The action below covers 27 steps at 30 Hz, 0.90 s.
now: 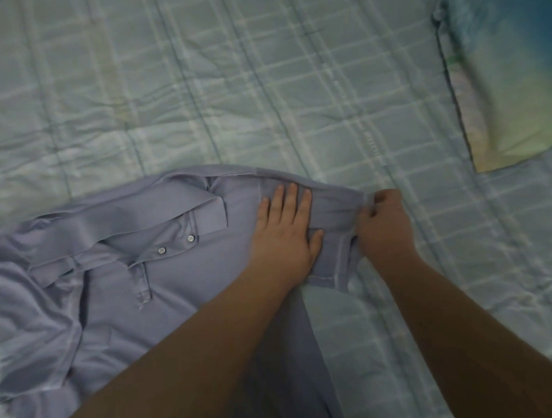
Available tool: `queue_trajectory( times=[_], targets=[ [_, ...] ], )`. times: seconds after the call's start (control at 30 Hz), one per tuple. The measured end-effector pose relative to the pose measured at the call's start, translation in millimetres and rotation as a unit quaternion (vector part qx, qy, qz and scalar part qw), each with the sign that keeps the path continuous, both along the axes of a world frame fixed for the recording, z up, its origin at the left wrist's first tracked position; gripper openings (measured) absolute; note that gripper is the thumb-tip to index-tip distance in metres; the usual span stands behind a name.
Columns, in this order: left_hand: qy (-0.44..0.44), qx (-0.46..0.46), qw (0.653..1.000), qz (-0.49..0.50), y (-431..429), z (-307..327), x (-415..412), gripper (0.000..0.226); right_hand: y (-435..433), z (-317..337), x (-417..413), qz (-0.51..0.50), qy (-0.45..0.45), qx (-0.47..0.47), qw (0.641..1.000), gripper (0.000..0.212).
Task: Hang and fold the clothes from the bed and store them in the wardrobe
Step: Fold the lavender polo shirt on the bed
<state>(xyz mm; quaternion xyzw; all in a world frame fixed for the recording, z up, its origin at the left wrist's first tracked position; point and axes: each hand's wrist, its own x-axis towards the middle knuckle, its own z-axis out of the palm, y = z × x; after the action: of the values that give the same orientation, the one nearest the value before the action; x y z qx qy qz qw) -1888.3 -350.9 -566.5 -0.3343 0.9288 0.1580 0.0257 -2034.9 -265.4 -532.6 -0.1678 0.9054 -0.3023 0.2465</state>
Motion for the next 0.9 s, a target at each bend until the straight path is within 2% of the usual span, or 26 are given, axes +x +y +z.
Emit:
queue_trajectory(
  times=[0.07,0.2,0.33,0.4,0.5,0.57,0.63,0.7,0.8,0.9],
  targets=[
    [0.025,0.035,0.999,-0.008,-5,5,3,0.07,-5,4,5,0.0,0.029,-0.023,0.999,0.014],
    [0.138,0.143,0.98,0.024,-26,32,21,0.06,-18,27,35,0.011,0.057,-0.105,0.993,0.014],
    [0.193,0.246,0.926,0.211,-54,56,54,0.056,-36,51,89,0.097,0.039,-0.132,0.986,0.023],
    [0.178,0.239,0.922,0.248,-62,63,76,0.055,-46,54,117,0.15,0.05,-0.116,0.981,0.034],
    [0.157,0.191,0.954,0.167,-68,70,109,0.056,-63,53,157,0.22,0.056,-0.102,0.968,0.042],
    [0.084,0.145,0.979,0.118,-71,66,132,0.068,-73,51,182,0.26,0.025,-0.07,0.963,0.048],
    [0.011,0.133,0.985,0.11,-70,58,154,0.072,-80,48,205,0.292,-0.018,-0.043,0.955,0.057],
    [-0.021,0.133,0.984,0.117,-71,51,171,0.07,-81,47,220,0.321,-0.034,-0.022,0.946,0.061],
    [-0.054,0.119,0.987,0.096,-70,47,186,0.073,-76,50,226,0.323,-0.06,-0.039,0.944,0.056],
    [-0.007,0.117,0.989,0.089,-68,50,190,0.073,-64,51,216,0.302,-0.034,-0.063,0.951,0.039]
  ],
)
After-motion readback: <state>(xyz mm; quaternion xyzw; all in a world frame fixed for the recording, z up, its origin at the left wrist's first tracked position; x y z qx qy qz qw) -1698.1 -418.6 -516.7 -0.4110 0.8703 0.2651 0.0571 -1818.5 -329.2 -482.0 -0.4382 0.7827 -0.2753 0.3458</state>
